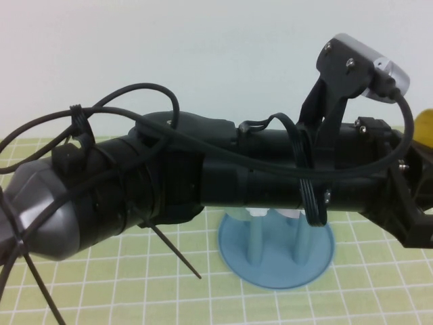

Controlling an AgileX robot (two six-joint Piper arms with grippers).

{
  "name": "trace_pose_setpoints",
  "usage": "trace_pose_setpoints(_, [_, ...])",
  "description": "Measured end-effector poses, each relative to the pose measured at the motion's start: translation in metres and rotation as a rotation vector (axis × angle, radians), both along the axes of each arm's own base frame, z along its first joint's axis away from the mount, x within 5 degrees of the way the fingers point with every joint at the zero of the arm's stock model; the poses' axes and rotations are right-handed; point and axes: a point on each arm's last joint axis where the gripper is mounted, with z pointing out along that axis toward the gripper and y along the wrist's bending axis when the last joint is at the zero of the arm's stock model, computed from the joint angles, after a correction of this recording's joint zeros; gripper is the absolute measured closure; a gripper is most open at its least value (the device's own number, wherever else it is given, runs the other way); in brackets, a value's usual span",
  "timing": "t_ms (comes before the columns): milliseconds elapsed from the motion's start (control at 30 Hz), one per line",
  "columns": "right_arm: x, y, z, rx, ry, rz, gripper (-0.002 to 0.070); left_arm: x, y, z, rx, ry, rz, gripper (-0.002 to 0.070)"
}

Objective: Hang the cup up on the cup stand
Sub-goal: Adjust the cup with two arms

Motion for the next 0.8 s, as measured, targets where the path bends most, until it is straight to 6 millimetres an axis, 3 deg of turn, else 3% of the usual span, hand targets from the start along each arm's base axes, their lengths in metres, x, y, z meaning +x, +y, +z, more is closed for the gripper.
trace_pose_setpoints(100, [-0.012, 0.003, -0.02, 0.047, -0.017, 0.045, 0.0165, 0.0, 0.0, 0.0, 0.0, 0.002, 0.0, 0.0675])
trace_pose_setpoints(200, [-0.016, 0.006, -0.052, 0.097, 0.026, 0.096, 0.0172, -0.001, 0.0, 0.001, -0.005, 0.042, -0.014, 0.0675])
trace_pose_setpoints(300, [-0.021, 0.009, -0.084, 0.215, 0.051, 0.168, 0.0174, -0.005, 0.002, 0.005, -0.019, 0.07, -0.039, 0.0675])
trace_pose_setpoints(433, [-0.024, 0.007, -0.108, 0.386, 0.065, 0.201, 0.0175, -0.005, 0.004, 0.007, -0.019, 0.164, -0.027, 0.0675])
trace_pose_setpoints(600, [-0.019, 0.005, -0.118, 0.527, 0.144, 0.206, 0.015, -0.005, 0.002, 0.007, -0.011, 0.364, -0.001, 0.0675])
trace_pose_setpoints(700, [-0.018, 0.003, -0.119, 0.596, 0.172, 0.203, 0.0093, -0.005, 0.001, 0.007, -0.01, 0.553, -0.005, 0.0675])
trace_pose_setpoints(800, [-0.016, -0.001, -0.119, 0.674, 0.191, 0.176, 0.0031, -0.005, 0.001, 0.007, -0.012, 0.575, 0.008, 0.0675])
